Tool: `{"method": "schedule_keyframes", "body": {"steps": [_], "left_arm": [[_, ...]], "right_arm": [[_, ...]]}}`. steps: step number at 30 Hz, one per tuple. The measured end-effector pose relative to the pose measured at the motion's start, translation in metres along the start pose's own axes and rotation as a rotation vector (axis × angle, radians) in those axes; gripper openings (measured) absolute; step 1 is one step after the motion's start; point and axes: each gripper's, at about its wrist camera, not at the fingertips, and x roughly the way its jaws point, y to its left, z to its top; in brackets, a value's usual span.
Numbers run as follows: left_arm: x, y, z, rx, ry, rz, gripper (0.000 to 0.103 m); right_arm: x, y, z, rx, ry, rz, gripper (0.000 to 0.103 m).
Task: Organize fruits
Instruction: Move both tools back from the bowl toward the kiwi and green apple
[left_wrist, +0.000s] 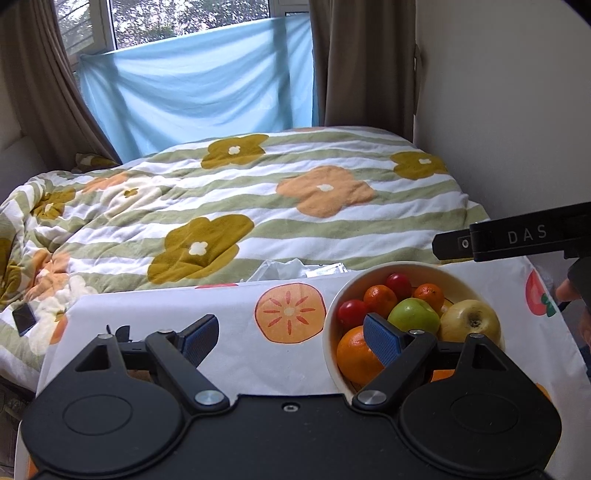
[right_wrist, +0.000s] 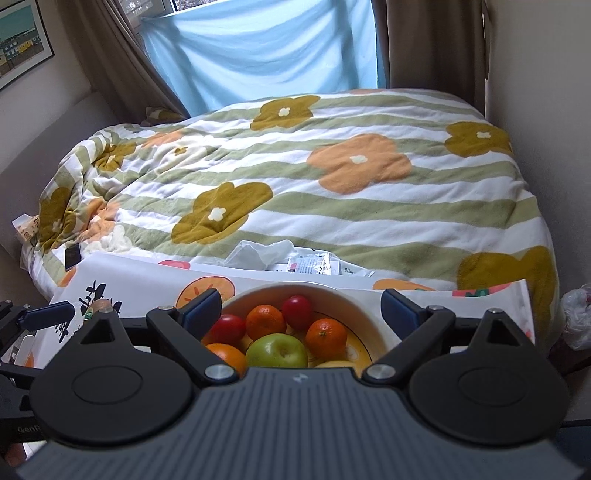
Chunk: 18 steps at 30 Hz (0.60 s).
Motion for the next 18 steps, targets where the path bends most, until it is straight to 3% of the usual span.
{"method": "schedule_keyframes", "body": {"steps": [9,13,18], "left_arm": [[-0.062,0.011,-0.027,-0.047,-0.075,0.025,0.089],[-0.084,0.017,-0.044,-0.045,-0.101,0.061,0.099],[-0.101,0.037,-0.060,-0.069,-0.104,0.108,0.102]], "right_arm": [[-0.055,0.027,-0.016,-0.041,-0.038,-0.003,0.103],[-0.070,0.040,-0.028,-0.062,-0.043,0.022,0.103],[-0.079,0.063,-0.044,-0.111,-0.044,0.054,0.103]]}}
